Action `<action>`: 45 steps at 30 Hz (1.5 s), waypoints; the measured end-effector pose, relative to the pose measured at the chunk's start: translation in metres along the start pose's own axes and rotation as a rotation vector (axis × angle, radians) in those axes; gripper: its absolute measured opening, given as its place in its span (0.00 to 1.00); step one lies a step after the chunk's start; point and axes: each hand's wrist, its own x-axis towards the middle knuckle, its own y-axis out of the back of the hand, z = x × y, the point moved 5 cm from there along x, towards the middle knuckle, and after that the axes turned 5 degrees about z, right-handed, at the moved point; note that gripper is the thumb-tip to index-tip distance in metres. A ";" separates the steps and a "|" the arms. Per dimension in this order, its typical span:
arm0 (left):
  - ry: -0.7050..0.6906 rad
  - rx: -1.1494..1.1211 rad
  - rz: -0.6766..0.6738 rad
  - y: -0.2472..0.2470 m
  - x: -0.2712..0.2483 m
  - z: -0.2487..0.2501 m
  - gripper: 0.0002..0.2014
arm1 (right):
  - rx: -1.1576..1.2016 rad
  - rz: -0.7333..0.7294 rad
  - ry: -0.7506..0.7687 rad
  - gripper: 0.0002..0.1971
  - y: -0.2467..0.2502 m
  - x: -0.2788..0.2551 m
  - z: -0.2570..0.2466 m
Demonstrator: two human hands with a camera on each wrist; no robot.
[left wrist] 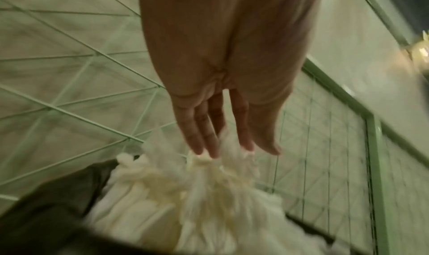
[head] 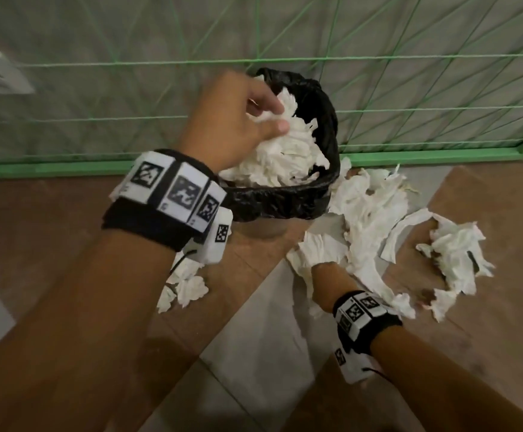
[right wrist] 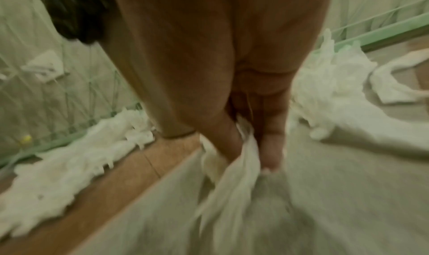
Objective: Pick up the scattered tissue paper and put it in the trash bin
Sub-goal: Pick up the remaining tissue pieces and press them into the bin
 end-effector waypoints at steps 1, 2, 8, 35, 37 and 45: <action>-0.028 0.060 -0.023 -0.008 0.002 -0.005 0.14 | 0.018 -0.026 0.019 0.16 0.010 -0.004 -0.001; -0.053 0.066 0.013 -0.010 0.003 -0.011 0.16 | 0.041 -0.043 0.048 0.17 0.023 -0.010 -0.002; 0.277 -0.254 0.834 0.027 -0.052 -0.088 0.13 | 0.225 0.126 0.137 0.15 0.126 -0.051 0.003; 0.898 0.353 0.129 -0.045 -0.217 -0.209 0.13 | 0.307 0.920 0.313 0.11 0.331 -0.055 -0.075; 0.855 0.311 0.248 -0.031 -0.205 -0.209 0.14 | 0.090 0.766 0.283 0.08 0.295 -0.032 -0.081; 0.582 -0.195 0.521 0.042 -0.127 -0.140 0.09 | -0.004 0.226 0.322 0.13 0.232 -0.010 -0.090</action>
